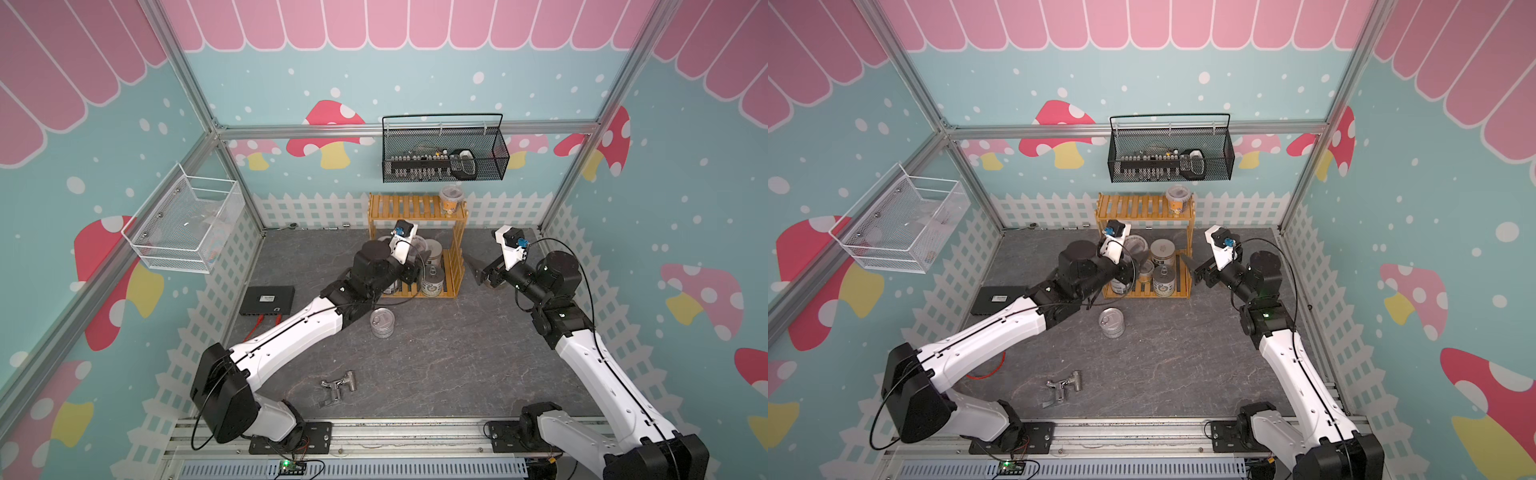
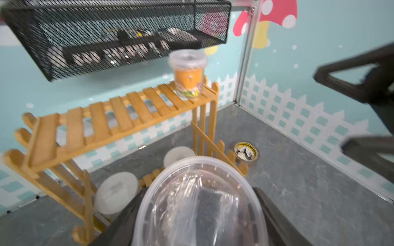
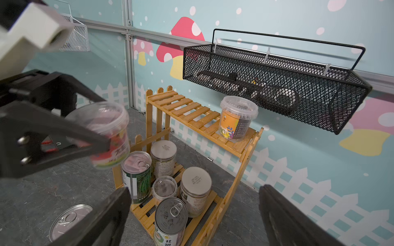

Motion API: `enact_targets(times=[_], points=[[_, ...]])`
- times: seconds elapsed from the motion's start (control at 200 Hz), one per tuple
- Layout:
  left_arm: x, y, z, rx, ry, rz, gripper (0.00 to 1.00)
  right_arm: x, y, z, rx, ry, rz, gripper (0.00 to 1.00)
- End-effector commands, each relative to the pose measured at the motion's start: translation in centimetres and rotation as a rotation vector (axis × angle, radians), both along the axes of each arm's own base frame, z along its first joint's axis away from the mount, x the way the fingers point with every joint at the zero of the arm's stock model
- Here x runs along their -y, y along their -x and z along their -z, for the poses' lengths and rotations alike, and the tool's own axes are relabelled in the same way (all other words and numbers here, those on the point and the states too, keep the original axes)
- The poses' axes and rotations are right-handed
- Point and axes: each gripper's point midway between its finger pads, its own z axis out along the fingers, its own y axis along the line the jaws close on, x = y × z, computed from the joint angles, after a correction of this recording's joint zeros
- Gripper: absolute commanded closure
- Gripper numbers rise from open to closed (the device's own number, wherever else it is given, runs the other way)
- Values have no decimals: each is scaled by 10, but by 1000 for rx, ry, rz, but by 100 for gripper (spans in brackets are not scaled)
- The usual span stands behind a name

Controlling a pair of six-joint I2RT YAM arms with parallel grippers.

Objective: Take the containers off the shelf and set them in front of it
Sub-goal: Place the container at the center of the board.

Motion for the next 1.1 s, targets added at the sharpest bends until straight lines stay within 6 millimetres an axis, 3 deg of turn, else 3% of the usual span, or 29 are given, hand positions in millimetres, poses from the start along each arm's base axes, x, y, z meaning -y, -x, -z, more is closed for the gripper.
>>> enact_targets(times=[0.0, 0.125, 0.255, 0.665, 0.801, 1.096], points=[[-2, 23, 24, -38, 45, -52, 36, 3, 3, -14, 29, -9, 8, 1], [7, 51, 68, -115, 66, -53, 36, 3, 5, -12, 20, -14, 9, 1], [16, 63, 111, -169, 84, -84, 37, 2, 6, -4, 0, -20, 0, 1], [41, 46, 208, -266, 28, -220, 37, 7, 3, 22, -47, -9, 36, 1], [45, 43, 229, -280, 5, -227, 37, 9, 2, 25, -51, -4, 45, 1], [49, 37, 249, -288, -40, -236, 34, 11, 1, 28, -49, 5, 59, 1]])
